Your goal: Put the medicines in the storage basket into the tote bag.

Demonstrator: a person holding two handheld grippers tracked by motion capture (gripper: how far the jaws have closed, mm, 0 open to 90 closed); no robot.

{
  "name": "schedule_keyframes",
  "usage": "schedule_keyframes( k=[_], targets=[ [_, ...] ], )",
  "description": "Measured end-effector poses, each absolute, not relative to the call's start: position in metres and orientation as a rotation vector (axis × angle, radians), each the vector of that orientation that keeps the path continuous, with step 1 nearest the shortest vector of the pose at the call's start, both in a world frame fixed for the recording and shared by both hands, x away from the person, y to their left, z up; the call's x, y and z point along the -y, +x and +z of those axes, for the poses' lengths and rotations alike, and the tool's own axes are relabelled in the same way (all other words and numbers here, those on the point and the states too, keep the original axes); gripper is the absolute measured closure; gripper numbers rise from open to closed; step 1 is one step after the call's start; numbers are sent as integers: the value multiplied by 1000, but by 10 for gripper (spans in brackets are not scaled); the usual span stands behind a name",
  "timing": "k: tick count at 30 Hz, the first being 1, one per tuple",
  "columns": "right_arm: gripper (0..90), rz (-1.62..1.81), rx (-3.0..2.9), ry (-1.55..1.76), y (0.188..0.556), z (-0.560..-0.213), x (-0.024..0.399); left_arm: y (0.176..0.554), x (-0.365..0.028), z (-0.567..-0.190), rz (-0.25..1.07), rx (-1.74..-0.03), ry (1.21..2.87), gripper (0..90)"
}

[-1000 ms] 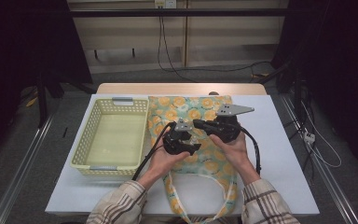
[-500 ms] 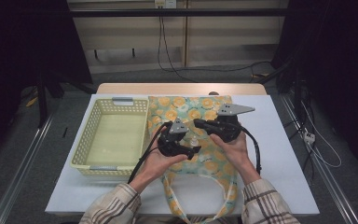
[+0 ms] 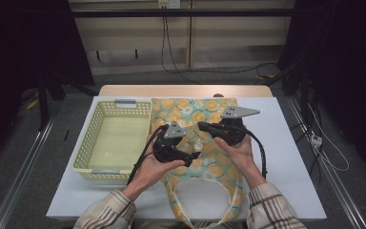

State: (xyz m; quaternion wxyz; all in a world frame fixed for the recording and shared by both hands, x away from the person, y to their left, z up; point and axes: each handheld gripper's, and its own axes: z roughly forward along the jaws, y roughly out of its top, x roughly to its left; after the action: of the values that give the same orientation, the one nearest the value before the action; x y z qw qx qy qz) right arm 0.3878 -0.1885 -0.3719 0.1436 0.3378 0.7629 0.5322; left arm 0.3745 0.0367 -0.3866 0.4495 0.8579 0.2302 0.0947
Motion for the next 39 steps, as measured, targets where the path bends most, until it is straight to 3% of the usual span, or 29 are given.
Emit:
schedule_keyframes(
  k=[17,25,39],
  targets=[
    [900,1540,-2199,973,388,-371,190,357,-50,-381,240,-549,2116,98],
    [900,1532,-2208,961,386,-371,188,347,-55,-392,241,-529,2161,146],
    [900,1532,-2214,961,383,-373,190,335,-58,-410,225,-494,2195,149]
  ],
)
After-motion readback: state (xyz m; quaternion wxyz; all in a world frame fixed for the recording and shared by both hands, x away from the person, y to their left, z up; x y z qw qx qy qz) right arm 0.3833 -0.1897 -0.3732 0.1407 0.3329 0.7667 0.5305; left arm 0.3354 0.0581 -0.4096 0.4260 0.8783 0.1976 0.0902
